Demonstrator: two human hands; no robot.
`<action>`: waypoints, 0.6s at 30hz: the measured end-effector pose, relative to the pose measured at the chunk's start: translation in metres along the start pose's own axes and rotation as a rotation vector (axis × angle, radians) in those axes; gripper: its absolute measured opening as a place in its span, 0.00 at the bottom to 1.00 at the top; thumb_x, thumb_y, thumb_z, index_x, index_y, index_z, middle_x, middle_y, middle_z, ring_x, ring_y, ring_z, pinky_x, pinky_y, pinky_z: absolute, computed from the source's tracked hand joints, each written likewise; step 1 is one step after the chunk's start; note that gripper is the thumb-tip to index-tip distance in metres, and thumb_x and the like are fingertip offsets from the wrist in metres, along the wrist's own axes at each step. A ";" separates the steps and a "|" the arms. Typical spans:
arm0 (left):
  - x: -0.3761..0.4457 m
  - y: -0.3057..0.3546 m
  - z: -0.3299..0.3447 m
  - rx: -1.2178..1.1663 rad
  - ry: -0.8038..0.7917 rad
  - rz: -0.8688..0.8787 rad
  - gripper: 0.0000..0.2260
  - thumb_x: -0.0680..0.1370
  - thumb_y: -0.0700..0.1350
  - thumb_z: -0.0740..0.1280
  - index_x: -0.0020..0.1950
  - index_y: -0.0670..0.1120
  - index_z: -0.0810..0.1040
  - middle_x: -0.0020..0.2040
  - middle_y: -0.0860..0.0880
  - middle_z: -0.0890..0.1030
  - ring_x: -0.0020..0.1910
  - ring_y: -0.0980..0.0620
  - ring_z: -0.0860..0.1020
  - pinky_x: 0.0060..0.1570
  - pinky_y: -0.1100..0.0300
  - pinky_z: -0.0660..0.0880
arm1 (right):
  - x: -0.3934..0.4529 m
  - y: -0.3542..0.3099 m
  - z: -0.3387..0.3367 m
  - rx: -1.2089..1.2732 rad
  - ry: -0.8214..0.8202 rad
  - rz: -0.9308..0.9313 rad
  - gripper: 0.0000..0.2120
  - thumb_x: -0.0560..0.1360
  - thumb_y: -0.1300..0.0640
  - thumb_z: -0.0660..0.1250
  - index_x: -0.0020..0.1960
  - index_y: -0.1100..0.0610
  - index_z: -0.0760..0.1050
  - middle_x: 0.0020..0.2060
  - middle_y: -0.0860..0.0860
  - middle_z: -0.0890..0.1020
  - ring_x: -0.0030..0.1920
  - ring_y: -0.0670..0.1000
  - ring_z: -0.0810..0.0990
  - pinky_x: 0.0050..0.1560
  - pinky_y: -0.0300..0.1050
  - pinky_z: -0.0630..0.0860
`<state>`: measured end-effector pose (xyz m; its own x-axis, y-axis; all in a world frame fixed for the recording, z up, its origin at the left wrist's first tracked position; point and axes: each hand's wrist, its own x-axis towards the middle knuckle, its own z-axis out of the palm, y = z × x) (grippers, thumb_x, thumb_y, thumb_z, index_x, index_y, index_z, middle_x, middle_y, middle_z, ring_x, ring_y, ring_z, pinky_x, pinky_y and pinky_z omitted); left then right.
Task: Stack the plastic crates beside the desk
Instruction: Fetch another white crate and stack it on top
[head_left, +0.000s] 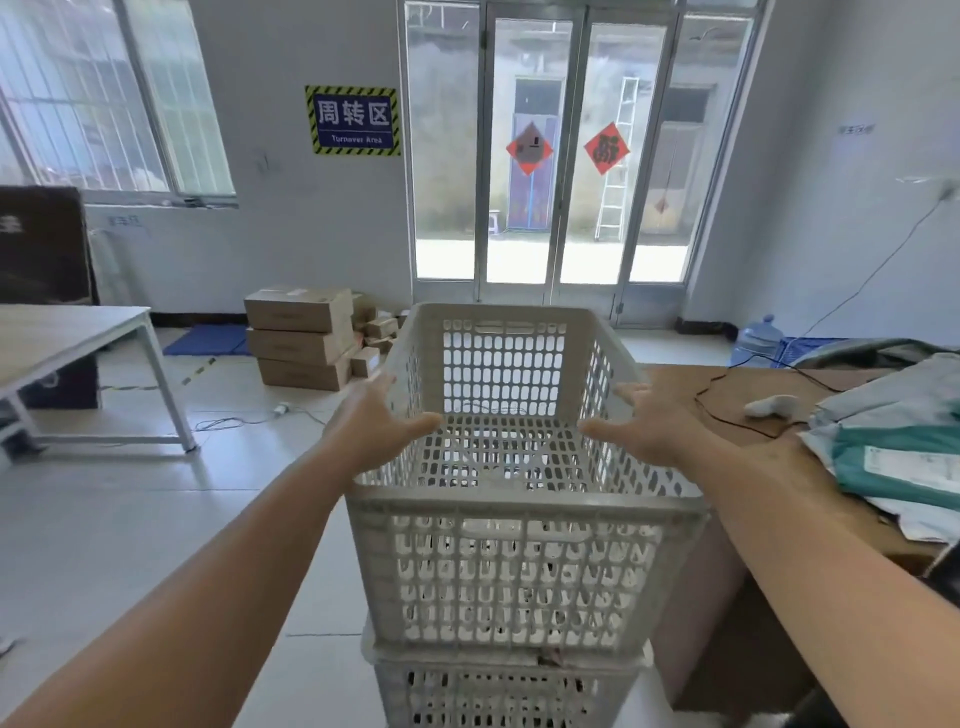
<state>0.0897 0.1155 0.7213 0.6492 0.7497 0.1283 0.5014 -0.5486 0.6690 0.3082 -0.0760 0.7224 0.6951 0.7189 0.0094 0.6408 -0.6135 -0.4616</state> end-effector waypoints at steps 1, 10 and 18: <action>-0.010 0.004 0.002 0.067 -0.005 0.049 0.39 0.69 0.58 0.72 0.75 0.46 0.60 0.63 0.45 0.76 0.56 0.48 0.77 0.52 0.51 0.76 | -0.008 -0.007 0.003 -0.004 -0.029 -0.059 0.42 0.70 0.35 0.65 0.76 0.54 0.57 0.75 0.55 0.63 0.70 0.56 0.67 0.69 0.56 0.67; -0.065 0.027 0.019 0.225 -0.228 0.321 0.31 0.65 0.68 0.64 0.63 0.53 0.76 0.63 0.53 0.79 0.57 0.55 0.79 0.57 0.55 0.77 | -0.066 -0.053 0.025 -0.056 -0.218 -0.331 0.26 0.72 0.37 0.64 0.67 0.46 0.72 0.68 0.48 0.74 0.67 0.52 0.73 0.68 0.56 0.68; -0.070 0.002 0.021 0.271 -0.045 0.463 0.12 0.73 0.52 0.71 0.54 0.53 0.82 0.45 0.53 0.85 0.42 0.54 0.81 0.46 0.53 0.79 | -0.090 -0.048 0.041 -0.026 0.062 -0.325 0.18 0.71 0.43 0.69 0.57 0.49 0.81 0.41 0.42 0.85 0.32 0.38 0.78 0.51 0.41 0.72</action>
<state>0.0570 0.0538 0.6983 0.8585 0.3932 0.3293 0.2826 -0.8985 0.3360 0.2021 -0.0979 0.7075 0.4706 0.8577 0.2072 0.8399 -0.3635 -0.4031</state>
